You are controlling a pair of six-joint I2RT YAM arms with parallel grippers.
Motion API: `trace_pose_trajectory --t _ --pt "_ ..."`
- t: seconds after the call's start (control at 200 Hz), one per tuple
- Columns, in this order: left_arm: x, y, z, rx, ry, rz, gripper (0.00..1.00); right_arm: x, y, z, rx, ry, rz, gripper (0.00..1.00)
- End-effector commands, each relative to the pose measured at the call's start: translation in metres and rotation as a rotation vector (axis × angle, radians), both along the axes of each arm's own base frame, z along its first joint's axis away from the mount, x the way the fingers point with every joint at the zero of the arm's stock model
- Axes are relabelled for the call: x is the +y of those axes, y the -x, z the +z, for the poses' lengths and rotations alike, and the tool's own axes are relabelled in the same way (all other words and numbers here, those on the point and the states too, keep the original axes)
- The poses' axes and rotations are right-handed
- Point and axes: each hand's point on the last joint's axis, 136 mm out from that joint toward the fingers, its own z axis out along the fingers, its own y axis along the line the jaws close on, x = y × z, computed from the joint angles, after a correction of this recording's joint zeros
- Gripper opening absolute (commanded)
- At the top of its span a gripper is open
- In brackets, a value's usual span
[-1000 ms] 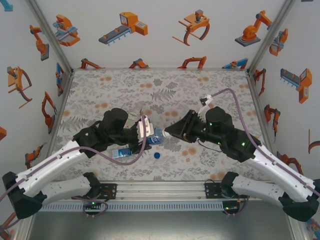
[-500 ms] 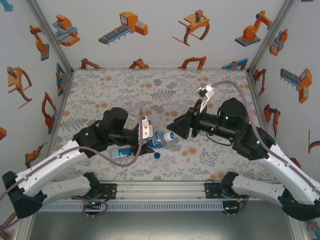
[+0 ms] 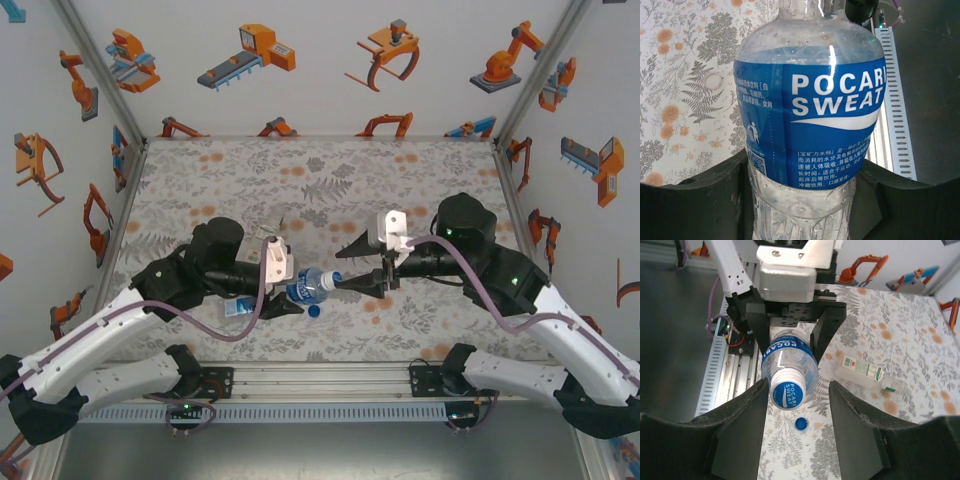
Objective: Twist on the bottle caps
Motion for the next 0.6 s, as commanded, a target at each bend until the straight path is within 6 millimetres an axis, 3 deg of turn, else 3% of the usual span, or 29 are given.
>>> trace_pose_trajectory --t 0.0,0.386,0.596 --pt "0.002 0.009 0.01 0.023 0.022 -0.027 0.02 0.004 0.009 -0.003 -0.08 -0.01 0.092 0.49" --pt "0.004 0.011 0.011 0.025 0.015 -0.031 0.02 0.01 0.013 -0.017 -0.038 0.017 0.145 0.42" --pt "0.004 0.011 0.012 0.022 0.016 -0.031 0.02 0.01 0.011 -0.021 -0.018 0.036 0.132 0.24"
